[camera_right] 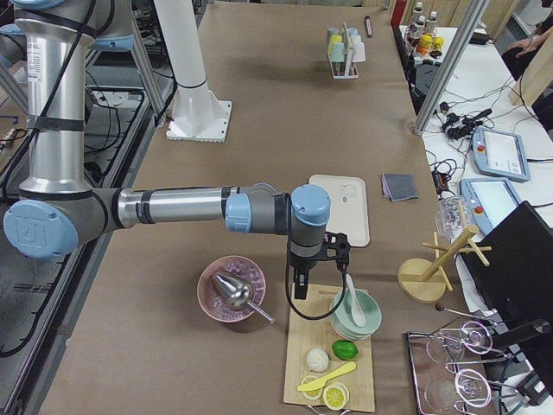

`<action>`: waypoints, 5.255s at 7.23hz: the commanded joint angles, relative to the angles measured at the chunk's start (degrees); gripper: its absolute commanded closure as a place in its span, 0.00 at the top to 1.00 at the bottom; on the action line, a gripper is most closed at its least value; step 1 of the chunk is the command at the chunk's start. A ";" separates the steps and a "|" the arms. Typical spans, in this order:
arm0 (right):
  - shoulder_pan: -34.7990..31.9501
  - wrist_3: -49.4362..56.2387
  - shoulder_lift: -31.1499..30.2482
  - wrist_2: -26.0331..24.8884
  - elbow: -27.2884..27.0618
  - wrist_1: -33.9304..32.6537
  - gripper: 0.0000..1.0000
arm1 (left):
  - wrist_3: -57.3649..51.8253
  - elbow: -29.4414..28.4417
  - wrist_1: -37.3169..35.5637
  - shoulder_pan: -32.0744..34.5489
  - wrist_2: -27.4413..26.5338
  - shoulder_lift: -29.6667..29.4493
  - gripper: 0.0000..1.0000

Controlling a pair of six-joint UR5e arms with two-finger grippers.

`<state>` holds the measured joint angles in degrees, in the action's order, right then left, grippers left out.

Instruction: Pick up and place green cup on tray

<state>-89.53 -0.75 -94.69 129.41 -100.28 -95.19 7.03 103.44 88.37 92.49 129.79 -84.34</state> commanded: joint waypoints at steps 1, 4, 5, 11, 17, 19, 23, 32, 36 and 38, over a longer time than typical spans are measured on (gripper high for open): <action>0.41 -0.04 0.90 0.06 -0.09 -0.09 1.00 | 0.00 -1.12 0.31 -0.29 -0.24 0.84 0.98; 0.59 -0.39 1.00 0.58 0.08 -0.09 1.00 | 0.52 -0.97 0.67 -1.34 0.38 0.06 0.98; 0.59 -0.39 1.00 0.67 0.26 -0.09 1.00 | 0.87 -0.09 0.58 -3.44 0.38 -0.29 0.98; 3.56 -3.71 1.35 5.84 0.44 7.02 0.95 | 10.38 13.95 -0.12 -22.57 -6.86 -8.29 0.98; 15.43 -19.72 12.24 0.85 11.61 23.72 0.94 | -9.39 18.80 -22.55 -46.21 -40.76 -29.34 0.98; 17.62 -27.68 13.83 0.85 21.58 37.74 0.94 | -15.87 17.94 -26.14 -57.72 -60.43 -30.71 0.98; 22.72 -36.51 15.59 0.85 23.98 39.64 0.93 | -46.15 8.90 -25.96 -67.34 -84.73 -32.02 0.98; 25.90 -36.51 17.96 1.02 28.73 39.55 0.68 | -48.69 -3.76 -1.11 -69.55 -94.45 -21.65 0.98; 25.90 -36.60 17.88 1.29 28.73 39.55 0.59 | -48.87 -8.43 2.95 -69.90 -94.46 -22.27 0.98; 25.81 -36.51 17.88 1.46 28.73 39.55 0.52 | -48.96 -11.14 7.32 -69.73 -94.46 -22.36 0.98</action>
<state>-63.68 -37.30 -76.80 130.76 -71.54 -55.67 -41.90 93.97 93.12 22.64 35.33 -106.64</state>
